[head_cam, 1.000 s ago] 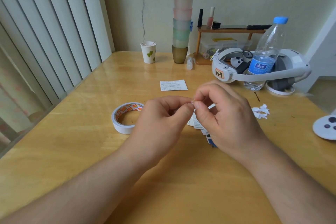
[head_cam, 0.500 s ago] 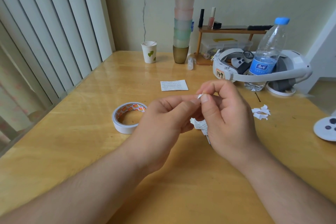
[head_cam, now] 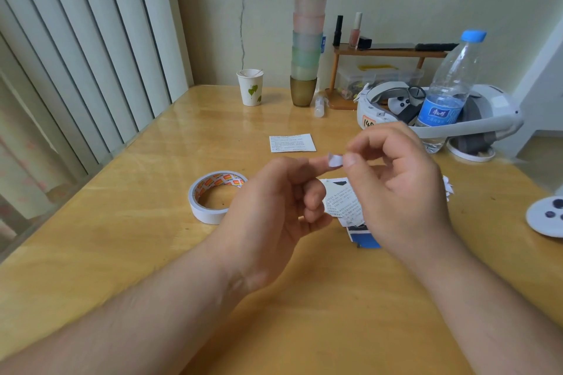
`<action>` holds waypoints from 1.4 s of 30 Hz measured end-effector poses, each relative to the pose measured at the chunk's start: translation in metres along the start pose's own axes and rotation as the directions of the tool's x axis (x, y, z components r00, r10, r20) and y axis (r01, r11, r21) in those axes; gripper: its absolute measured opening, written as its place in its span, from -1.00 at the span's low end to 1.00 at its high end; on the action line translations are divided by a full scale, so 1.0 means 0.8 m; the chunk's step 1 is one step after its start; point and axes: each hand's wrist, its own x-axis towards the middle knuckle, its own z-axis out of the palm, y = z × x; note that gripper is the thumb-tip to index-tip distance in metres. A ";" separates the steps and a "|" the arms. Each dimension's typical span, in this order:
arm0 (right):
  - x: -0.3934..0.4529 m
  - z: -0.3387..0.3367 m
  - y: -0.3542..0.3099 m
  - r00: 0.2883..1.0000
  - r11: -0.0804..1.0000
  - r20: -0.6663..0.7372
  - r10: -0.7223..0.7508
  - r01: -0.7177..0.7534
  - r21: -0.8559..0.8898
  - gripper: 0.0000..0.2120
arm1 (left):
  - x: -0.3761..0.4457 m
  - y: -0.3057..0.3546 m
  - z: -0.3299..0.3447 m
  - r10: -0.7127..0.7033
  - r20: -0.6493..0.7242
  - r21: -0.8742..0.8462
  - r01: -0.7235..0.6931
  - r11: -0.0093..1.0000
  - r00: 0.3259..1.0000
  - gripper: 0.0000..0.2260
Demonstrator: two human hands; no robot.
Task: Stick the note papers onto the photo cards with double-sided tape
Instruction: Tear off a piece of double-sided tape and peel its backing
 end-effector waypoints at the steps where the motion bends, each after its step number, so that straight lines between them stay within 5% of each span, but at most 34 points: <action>1: 0.000 -0.002 0.002 0.996 0.992 0.027 -0.088 0.090 -0.086 -0.92 | 0.000 0.001 -0.001 0.003 0.004 -0.010 -0.003 1.000 1.000 -0.59; 5: -0.002 0.002 0.007 0.976 0.936 0.087 -0.198 0.215 -0.280 -0.91 | 0.002 0.001 -0.001 0.016 0.028 0.021 -0.017 1.000 0.999 -0.50; 13: 0.000 -0.001 0.008 0.963 0.904 0.043 -0.267 0.266 -0.335 -0.98 | 0.001 -0.003 -0.001 0.075 -0.001 0.156 -0.074 0.985 0.997 -0.49; 27: 0.000 0.006 0.014 0.951 0.870 0.047 -0.306 0.300 -0.392 -0.94 | -0.003 -0.002 0.005 0.036 -0.016 0.055 -0.035 0.998 0.999 -0.49; 31: -0.004 0.012 0.010 0.981 0.934 0.049 -0.189 0.195 -0.300 -0.94 | -0.001 -0.001 0.004 0.020 -0.029 0.008 -0.020 1.000 0.999 -0.47; 34: -0.007 0.016 0.005 0.998 0.992 0.046 0.034 -0.029 -0.123 -0.86 | 0.001 0.001 0.003 -0.015 -0.036 -0.031 0.014 0.999 0.999 -0.45; 37: -0.007 0.020 0.005 0.952 0.949 0.118 0.282 -0.295 0.111 -0.84 | 0.003 0.003 0.001 -0.038 -0.054 -0.040 0.036 0.999 0.998 -0.44; 42: -0.005 0.022 -0.005 0.905 0.838 0.166 0.391 -0.425 0.341 -0.82 | 0.001 0.005 0.002 -0.048 -0.058 -0.048 0.045 0.998 0.997 -0.44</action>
